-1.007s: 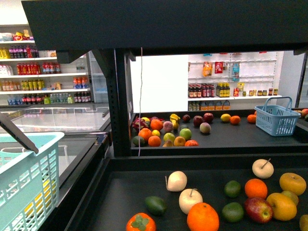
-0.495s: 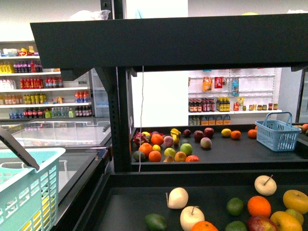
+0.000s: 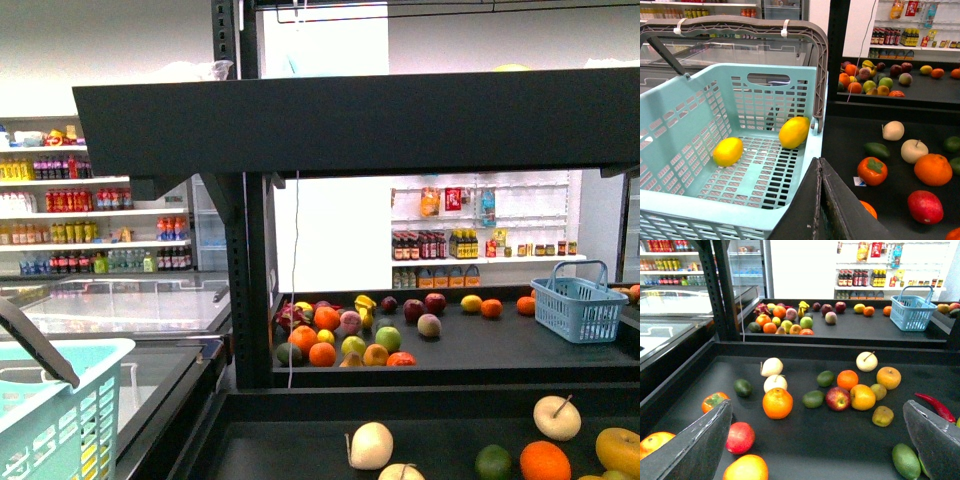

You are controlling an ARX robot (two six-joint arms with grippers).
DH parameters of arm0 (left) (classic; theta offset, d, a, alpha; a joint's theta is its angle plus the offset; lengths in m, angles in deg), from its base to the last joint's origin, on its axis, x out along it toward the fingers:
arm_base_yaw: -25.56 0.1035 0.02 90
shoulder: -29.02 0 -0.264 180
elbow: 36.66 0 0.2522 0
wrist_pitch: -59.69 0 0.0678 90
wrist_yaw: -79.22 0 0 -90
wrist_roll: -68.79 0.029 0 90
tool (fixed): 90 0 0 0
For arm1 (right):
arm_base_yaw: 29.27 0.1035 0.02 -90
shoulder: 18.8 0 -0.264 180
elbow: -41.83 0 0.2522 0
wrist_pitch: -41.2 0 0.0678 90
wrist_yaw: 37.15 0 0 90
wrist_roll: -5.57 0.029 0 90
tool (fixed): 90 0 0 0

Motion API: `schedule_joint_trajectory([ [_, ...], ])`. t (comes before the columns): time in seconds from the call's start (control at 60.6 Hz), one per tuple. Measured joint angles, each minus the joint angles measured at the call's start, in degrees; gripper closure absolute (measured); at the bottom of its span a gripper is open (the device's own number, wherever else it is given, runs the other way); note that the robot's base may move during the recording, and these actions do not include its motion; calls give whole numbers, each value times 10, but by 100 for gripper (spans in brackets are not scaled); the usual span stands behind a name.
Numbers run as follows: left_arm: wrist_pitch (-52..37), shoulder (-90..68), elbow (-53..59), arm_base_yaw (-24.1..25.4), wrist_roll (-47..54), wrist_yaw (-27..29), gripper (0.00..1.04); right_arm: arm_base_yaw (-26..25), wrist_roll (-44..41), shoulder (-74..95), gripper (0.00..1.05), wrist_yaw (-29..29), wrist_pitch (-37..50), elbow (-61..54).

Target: Pick lemon from shelf

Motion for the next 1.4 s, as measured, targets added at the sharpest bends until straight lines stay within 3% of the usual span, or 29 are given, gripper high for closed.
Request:
schedule_joint_trajectory([
  [0.594,-4,34,34,0,0,0,102,0,0,0,2,0,0,0],
  [1.089,-4,34,34,0,0,0,9,0,0,0,2,0,0,0],
  [1.403,-4,34,34,0,1,0,8,0,0,0,2,0,0,0],
])
